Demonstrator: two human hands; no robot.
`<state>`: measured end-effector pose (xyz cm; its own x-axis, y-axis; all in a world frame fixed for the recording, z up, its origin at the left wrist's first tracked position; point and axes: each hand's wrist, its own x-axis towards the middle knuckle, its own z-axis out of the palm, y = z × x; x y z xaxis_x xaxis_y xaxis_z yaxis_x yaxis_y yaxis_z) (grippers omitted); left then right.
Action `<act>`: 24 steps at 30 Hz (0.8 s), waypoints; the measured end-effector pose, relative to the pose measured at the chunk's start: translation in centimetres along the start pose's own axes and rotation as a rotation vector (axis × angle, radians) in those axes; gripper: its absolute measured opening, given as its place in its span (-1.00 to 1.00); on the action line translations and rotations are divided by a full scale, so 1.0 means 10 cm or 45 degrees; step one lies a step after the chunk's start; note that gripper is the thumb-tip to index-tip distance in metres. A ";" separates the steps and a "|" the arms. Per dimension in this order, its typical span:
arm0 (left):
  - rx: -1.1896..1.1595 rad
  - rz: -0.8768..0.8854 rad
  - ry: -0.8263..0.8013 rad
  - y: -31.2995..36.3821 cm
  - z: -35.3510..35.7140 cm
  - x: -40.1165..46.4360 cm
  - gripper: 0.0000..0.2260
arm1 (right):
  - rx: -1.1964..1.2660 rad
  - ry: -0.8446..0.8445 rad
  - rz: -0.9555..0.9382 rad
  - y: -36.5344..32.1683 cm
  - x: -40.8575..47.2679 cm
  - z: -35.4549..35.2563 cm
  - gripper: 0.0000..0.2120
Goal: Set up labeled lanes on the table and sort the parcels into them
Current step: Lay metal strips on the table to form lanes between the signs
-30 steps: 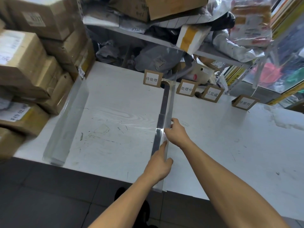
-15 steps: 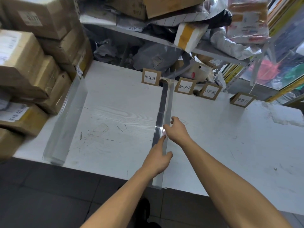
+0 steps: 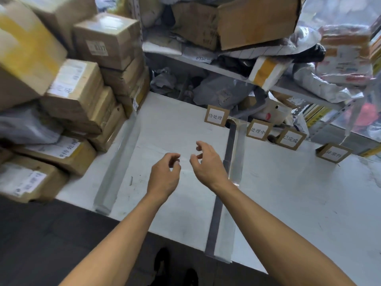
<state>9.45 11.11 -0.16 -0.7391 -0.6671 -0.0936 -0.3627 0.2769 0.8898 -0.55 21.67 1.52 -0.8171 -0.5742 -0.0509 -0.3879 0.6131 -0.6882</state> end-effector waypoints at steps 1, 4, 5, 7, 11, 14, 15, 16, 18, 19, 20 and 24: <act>0.023 0.011 0.097 -0.05 -0.18 0.09 -0.79 | 0.002 -0.073 0.000 -0.12 0.04 0.09 -0.51; 0.287 0.009 0.364 -0.32 -0.70 0.36 -0.70 | 0.011 -0.282 0.016 -0.46 0.14 0.40 -0.50; 0.408 -0.036 0.395 -0.43 -0.86 0.43 -0.62 | 0.025 -0.344 0.027 -0.55 0.17 0.51 -0.50; 0.547 -0.210 0.297 -0.66 -1.11 0.54 -0.47 | 0.053 -0.442 0.051 -0.72 0.22 0.72 -0.48; 0.333 -0.551 -0.116 -0.92 -1.34 0.65 -0.48 | 0.109 -0.579 0.100 -0.98 0.30 1.12 -0.41; 0.275 -0.432 -0.227 -0.94 -1.37 0.61 -0.58 | 0.192 -0.690 0.172 -1.09 0.34 1.37 -0.34; 0.303 -0.380 -0.229 -0.94 -1.37 0.60 -0.59 | 0.230 -0.720 0.198 -1.12 0.35 1.43 -0.32; 0.329 -0.348 -0.217 -0.93 -1.39 0.59 -0.59 | 0.281 -0.745 0.230 -1.14 0.35 1.49 -0.31; 0.339 -0.336 -0.180 -0.90 -1.43 0.60 -0.57 | 0.386 -0.788 0.278 -1.17 0.35 1.58 -0.33; 0.336 -0.341 -0.173 -0.87 -1.46 0.60 -0.55 | 0.427 -0.805 0.288 -1.18 0.34 1.61 -0.35; 0.332 -0.345 -0.172 -0.84 -1.49 0.60 -0.54 | 0.462 -0.815 0.296 -1.19 0.34 1.63 -0.37; 0.308 -0.282 -0.116 -0.59 -1.62 0.58 -0.53 | 0.544 -0.817 0.312 -1.21 0.35 1.64 -0.41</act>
<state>16.48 -5.63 1.25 -0.6712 -0.6678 -0.3218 -0.6361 0.2959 0.7126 8.27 3.35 -2.22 -0.4032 -0.7296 -0.5523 0.0727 0.5761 -0.8142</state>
